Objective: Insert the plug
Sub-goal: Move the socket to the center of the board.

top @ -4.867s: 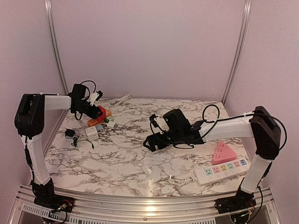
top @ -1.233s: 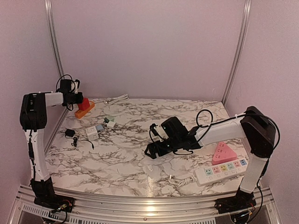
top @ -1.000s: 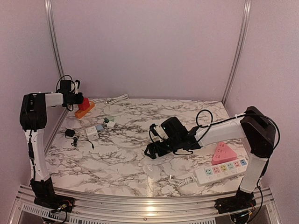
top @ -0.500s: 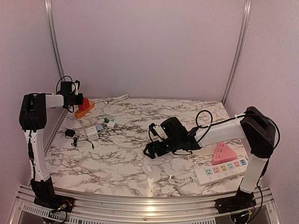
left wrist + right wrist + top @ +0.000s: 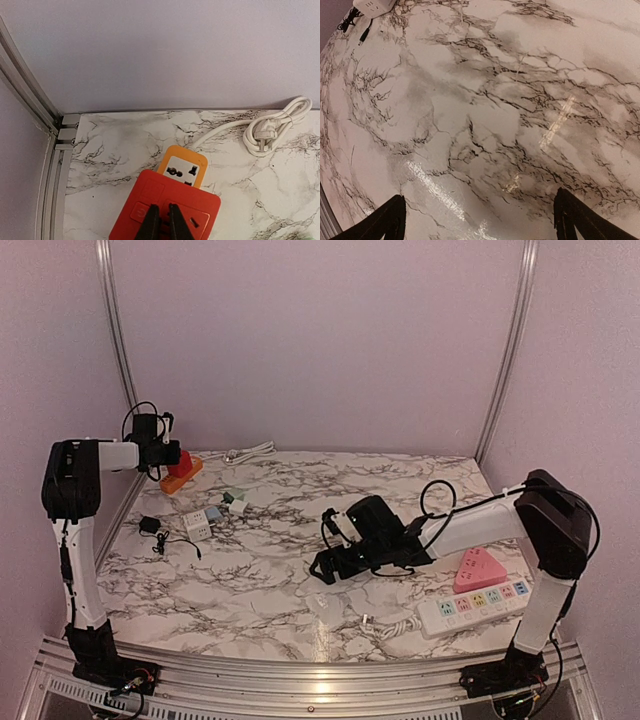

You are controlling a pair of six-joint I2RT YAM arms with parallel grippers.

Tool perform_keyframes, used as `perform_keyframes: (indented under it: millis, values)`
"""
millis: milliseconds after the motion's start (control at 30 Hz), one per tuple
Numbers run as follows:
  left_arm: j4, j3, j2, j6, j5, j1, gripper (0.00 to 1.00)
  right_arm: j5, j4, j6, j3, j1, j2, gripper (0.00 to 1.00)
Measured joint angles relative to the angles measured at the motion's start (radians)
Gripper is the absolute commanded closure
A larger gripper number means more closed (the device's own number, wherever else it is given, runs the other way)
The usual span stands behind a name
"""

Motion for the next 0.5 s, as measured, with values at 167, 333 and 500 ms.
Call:
perform_keyframes:
  millis: [167,333,500]
  values:
    - [-0.034,0.021,0.002,-0.009,-0.001,0.000,0.94,0.004,0.001,0.001,-0.012,0.000,-0.020,0.03]
    - [-0.052,0.036,0.007,-0.018,0.001,0.000,0.91,0.006,0.003,0.001,-0.012,0.000,-0.026,0.03]
    - [-0.053,0.037,0.002,-0.026,0.016,-0.001,0.75,0.006,0.004,0.001,-0.012,0.000,-0.026,0.03]
